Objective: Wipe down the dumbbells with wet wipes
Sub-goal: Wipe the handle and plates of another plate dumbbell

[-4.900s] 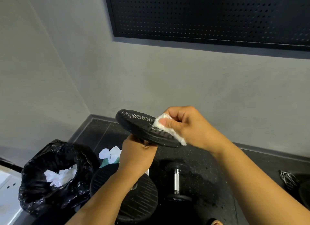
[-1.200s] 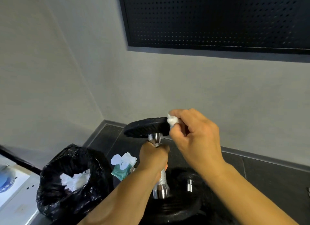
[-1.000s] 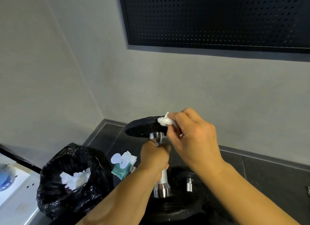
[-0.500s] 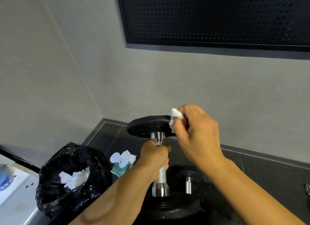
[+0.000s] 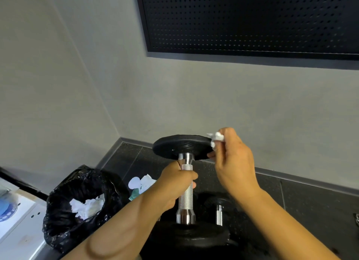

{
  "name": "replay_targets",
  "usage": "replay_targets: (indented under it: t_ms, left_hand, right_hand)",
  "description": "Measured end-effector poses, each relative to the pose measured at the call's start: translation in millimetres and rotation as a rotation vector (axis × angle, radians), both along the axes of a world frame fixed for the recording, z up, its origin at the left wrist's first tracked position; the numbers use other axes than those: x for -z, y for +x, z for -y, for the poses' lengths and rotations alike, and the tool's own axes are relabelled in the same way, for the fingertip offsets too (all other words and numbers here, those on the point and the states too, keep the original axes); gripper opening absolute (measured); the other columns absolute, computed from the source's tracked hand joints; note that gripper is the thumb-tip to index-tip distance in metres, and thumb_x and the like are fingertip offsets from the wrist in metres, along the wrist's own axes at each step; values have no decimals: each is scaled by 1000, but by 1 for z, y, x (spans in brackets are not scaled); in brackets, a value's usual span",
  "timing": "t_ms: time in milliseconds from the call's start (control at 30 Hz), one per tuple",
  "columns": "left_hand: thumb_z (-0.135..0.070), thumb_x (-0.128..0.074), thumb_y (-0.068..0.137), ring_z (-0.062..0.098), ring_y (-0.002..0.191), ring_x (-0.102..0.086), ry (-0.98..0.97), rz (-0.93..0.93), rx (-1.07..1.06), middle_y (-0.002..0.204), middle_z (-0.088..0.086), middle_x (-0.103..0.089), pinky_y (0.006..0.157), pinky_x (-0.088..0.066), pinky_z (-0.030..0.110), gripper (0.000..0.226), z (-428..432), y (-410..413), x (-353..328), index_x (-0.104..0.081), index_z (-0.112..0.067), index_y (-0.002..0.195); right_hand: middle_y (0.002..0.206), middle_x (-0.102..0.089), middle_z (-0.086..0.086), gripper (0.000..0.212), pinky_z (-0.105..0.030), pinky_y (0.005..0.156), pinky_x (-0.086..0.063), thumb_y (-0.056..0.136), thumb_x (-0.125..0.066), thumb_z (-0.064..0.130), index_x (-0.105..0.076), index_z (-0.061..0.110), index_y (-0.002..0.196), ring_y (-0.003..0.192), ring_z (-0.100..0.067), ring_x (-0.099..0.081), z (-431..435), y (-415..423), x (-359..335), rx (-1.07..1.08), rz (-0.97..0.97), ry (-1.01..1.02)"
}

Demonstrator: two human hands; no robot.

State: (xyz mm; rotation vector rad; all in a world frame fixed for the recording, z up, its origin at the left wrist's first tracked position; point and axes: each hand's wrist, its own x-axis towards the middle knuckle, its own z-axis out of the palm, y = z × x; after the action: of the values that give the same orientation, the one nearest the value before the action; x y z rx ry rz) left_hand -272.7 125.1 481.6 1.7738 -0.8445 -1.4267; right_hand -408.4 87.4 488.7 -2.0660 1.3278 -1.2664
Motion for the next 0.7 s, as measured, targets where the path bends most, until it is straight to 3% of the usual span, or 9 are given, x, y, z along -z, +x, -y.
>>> replay_targets:
  t_ms: [100, 200, 333, 367, 467, 600, 700]
  left_hand:
    - [-14, -66, 88, 14, 77, -66, -41, -1, 82, 96, 7, -64, 72, -54, 27, 27, -4, 5, -2, -55, -11, 112]
    - [-13, -69, 84, 13, 70, -67, -80, -39, 109, 83, 4, -65, 74, -58, 33, 29, -8, 6, -1, -53, -9, 108]
    - [-4, -62, 83, 11, 57, -58, -109, -30, 5, 68, 3, -58, 58, -53, 26, 16, -8, -4, -3, -51, -9, 95]
    - [-3, -59, 84, 10, 55, -55, -116, -1, -29, 68, 3, -56, 53, -50, 23, 15, -6, -6, -4, -51, -10, 95]
    - [-4, -57, 84, 9, 50, -54, -172, 142, -101, 69, 5, -56, 48, -47, 22, 15, 1, -7, -6, -50, -10, 95]
    - [-11, -61, 83, 14, 53, -63, -229, 335, -121, 79, 7, -64, 55, -56, 29, 21, 8, -3, -10, -49, -12, 101]
    - [-29, -65, 85, 18, 66, -68, -250, 470, -69, 84, 5, -67, 62, -59, 35, 29, 8, -3, -16, -52, -13, 104]
  right_hand:
    - [76, -62, 0, 10, -41, 58, -55, 98, -43, 14, -43, 22, 92, 65, -9, -68, 2, -6, 4, 12, 92, 74]
    - [67, -60, 2, 15, -47, 63, -57, 98, -43, 9, -46, 21, 89, 64, -13, -70, 6, -10, 7, 8, 220, 201]
    - [83, -65, -19, 12, -36, 69, -60, 99, -42, 4, -50, 9, 92, 69, -20, -72, 11, -11, 7, -27, 408, 432]
    - [86, -66, -19, 11, -37, 70, -60, 98, -44, 5, -52, 9, 91, 71, -24, -72, 11, -12, 7, -32, 451, 469]
    - [77, -67, 2, 13, -42, 63, -53, 95, -53, 12, -56, 19, 84, 74, -37, -66, -2, -13, 7, 83, 477, 451]
    - [91, -59, -2, 18, -34, 66, -51, 87, -64, 13, -61, 26, 77, 73, -26, -60, -34, 0, -8, 157, 501, 295]
    - [79, -67, -4, 15, -25, 58, -51, 84, -68, 10, -66, 24, 80, 65, -16, -62, -42, 17, -24, 4, 550, 390]
